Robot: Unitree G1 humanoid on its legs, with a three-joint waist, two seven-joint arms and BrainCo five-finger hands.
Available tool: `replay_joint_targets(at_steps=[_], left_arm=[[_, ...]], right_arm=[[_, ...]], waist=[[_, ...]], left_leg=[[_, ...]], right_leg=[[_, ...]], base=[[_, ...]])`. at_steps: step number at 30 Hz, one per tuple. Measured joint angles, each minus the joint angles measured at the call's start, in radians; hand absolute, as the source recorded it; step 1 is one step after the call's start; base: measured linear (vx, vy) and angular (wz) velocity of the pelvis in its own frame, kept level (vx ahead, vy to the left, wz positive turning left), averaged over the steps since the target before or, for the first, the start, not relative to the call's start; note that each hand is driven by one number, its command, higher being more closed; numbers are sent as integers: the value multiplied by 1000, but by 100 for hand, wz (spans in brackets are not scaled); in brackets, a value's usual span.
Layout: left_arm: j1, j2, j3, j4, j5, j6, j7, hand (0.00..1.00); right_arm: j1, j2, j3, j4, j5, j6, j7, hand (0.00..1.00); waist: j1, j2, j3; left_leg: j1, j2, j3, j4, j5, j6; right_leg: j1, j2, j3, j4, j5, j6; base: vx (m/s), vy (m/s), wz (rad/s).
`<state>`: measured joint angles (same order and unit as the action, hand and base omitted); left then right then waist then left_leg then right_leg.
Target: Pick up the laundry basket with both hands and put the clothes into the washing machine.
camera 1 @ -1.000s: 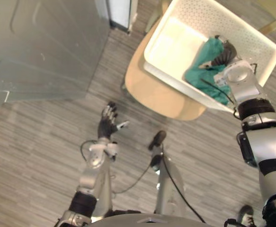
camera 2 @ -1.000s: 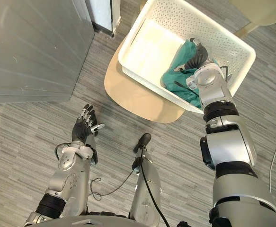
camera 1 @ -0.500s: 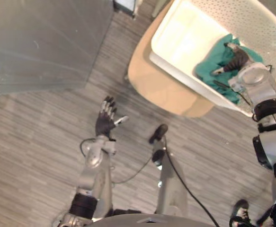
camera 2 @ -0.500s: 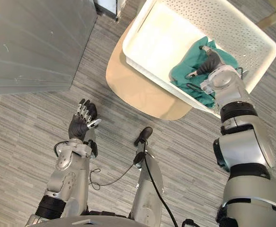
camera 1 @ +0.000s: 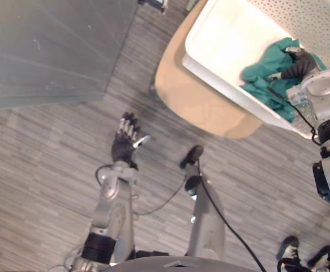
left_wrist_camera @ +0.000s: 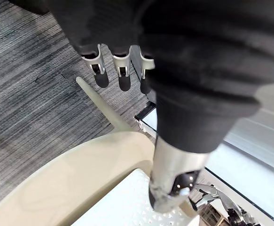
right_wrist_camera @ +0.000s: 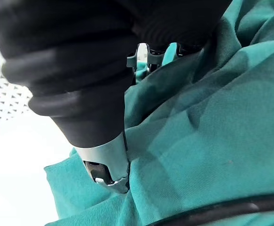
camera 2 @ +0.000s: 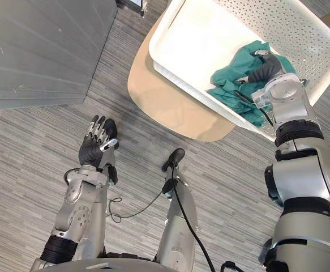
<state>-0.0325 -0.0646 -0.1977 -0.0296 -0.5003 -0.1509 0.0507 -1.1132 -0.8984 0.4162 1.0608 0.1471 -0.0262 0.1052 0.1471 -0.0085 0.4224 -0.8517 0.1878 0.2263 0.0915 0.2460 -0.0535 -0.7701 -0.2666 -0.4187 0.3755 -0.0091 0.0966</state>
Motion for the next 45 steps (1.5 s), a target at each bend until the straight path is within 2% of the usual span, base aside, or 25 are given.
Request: replay_joint_targets(at_steps=[9,17,25,32,36,39,44,45], left_arm=[[-1,0,2,-25,-30,-2,12,0],[-10,0,4,-40,-47,-14,51,0],[-24,1,2,-39,-46,-30,95,0],[-29,2,-2,-33,-45,-33,116,0],[-26,8,-13,-26,-34,-34,117,0],[-25,23,-41,8,13,-34,116,0],[-19,45,-49,20,14,-33,116,0],[-18,64,-47,20,14,-33,116,0]], right_arm=[[21,53,-91,24,64,-1,-97,100],[57,111,-247,-3,162,-16,-197,100],[146,201,-487,-235,244,-22,-339,100],[258,298,-675,-536,272,-69,-446,100],[317,332,-715,-685,277,-94,-464,100],[366,368,-739,-779,277,-118,-466,100],[365,385,-739,-778,277,-125,-464,100],[365,385,-732,-765,277,-128,-462,0]], waist=[[9,5,-4],[12,6,-5],[1,6,-5],[-14,5,-5],[-18,4,-5],[-20,0,-7],[-21,-1,-7],[-20,-7,-7]], left_leg=[[19,-2,9,1,5,1],[17,3,9,20,10,6],[14,20,-3,72,-3,13],[74,28,-25,83,-17,6],[110,28,-35,86,-22,4],[142,29,-41,89,-20,-2],[176,27,-42,89,-23,-4],[184,26,-41,71,-19,-4]], right_leg=[[-1,-9,11,33,-18,-2],[-1,-8,16,42,-18,-2],[9,-1,19,67,-22,-8],[93,3,-7,78,-38,-13],[131,-3,-20,96,-63,-13],[170,-6,-32,108,-71,-13],[202,-7,-31,113,-78,-13],[196,-8,-27,112,-80,-13]], base=[[-2,-47,0],[-8,-51,-1],[-34,-66,-2],[-32,-83,9],[-20,-103,14],[14,-87,11],[14,-68,3],[-16,-61,-4]])
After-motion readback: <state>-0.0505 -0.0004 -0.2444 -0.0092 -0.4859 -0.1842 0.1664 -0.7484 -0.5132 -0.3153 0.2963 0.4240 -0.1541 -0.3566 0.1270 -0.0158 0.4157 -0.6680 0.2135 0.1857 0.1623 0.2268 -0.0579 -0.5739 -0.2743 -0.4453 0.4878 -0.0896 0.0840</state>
